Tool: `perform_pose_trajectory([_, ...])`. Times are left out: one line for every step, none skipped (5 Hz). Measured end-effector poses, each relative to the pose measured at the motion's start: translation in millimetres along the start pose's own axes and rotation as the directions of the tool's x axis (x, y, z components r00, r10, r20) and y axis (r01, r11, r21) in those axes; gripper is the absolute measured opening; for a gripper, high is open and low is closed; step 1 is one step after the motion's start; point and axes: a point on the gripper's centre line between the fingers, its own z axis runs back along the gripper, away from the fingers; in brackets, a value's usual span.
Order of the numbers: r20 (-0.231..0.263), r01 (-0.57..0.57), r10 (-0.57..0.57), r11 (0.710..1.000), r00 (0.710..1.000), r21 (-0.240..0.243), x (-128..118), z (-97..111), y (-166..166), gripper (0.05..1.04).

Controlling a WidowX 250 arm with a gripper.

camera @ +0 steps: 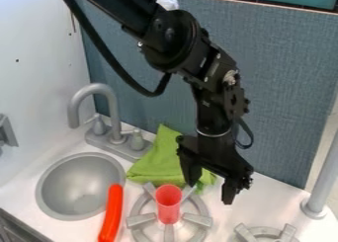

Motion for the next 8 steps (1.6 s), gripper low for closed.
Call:
perform_pose_trajectory([-0.026, 0.002, -0.002, 1.000, 1.000, 0.003, -3.8, -7.8, 0.5, 1.001])
perform_pose_trajectory([-0.024, 0.078, -0.079, 0.997, 0.997, -0.029, -4.5, -20.5, -22.3, 1.001])
perform_pose_trajectory([-0.003, 0.168, -0.169, 0.982, 0.986, -0.089, -5.4, -27.6, -53.3, 1.001])
perform_pose_trajectory([-0.014, 0.218, -0.222, 0.966, 0.975, -0.138, -7.7, -38.5, -79.2, 1.001])
perform_pose_trajectory([-0.060, 0.226, -0.237, 0.963, 0.970, -0.151, -10.9, -49.6, -85.6, 1.001])
perform_pose_trajectory([-0.154, 0.208, -0.225, 0.971, 0.962, -0.118, -14.4, -67.2, -82.4, 1.001])
perform_pose_trajectory([-0.200, 0.224, -0.242, 0.968, 0.949, -0.109, -13.6, -82.4, -82.1, 1.001])
perform_pose_trajectory([-0.225, 0.234, -0.256, 0.965, 0.940, -0.118, -11.6, -97.8, -85.0, 1.001])
